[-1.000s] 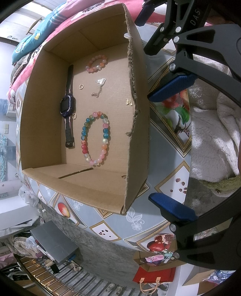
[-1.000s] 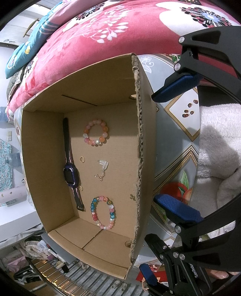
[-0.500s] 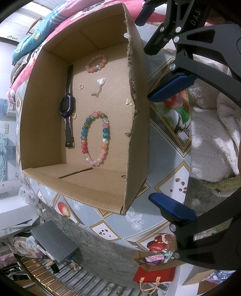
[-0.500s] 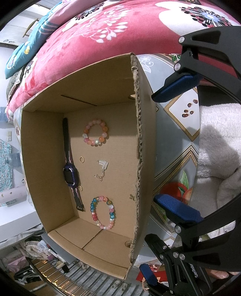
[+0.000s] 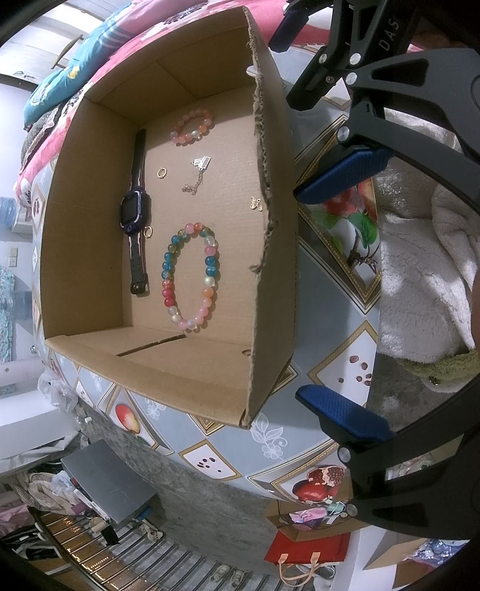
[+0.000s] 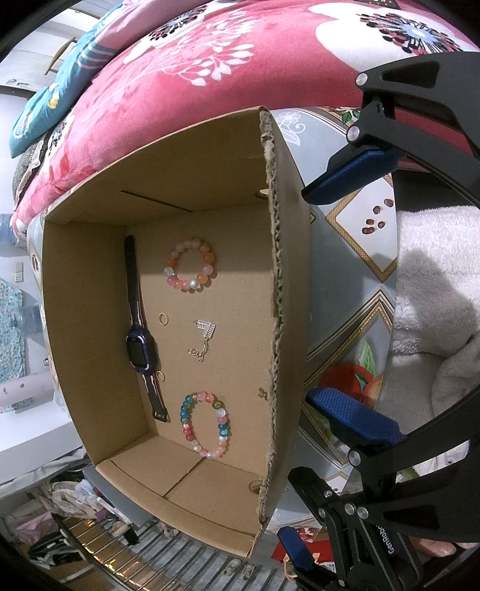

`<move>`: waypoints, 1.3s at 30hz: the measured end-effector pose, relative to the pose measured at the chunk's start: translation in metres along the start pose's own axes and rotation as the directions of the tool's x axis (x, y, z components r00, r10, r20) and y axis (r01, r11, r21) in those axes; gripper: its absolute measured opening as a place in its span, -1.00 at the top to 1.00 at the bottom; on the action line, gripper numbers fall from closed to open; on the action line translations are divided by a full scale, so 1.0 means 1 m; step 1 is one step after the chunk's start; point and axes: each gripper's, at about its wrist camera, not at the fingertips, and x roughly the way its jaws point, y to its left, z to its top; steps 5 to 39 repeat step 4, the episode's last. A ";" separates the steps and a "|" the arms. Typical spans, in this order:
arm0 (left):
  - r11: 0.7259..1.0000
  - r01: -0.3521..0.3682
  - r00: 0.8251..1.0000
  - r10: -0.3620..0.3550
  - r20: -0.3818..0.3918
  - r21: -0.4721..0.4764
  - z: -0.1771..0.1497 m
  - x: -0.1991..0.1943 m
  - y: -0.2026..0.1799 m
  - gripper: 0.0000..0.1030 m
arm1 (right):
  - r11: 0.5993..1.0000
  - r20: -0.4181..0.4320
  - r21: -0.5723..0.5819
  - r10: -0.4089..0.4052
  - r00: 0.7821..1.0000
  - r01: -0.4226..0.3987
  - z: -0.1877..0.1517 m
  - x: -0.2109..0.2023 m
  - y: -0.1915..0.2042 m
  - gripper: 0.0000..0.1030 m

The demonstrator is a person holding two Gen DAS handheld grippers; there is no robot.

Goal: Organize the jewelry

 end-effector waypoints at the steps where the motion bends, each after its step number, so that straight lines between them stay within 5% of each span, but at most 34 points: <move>1: 1.000 -0.001 1.000 0.001 0.000 0.000 0.000 0.000 0.000 -0.83 | 1.000 0.000 0.000 0.000 1.000 0.000 0.000 0.000 0.000 -0.87; 39: 1.000 0.000 1.000 0.000 0.000 0.000 0.000 0.000 0.000 -0.84 | 1.000 -0.001 0.001 0.001 1.000 -0.001 0.000 0.000 0.000 -0.87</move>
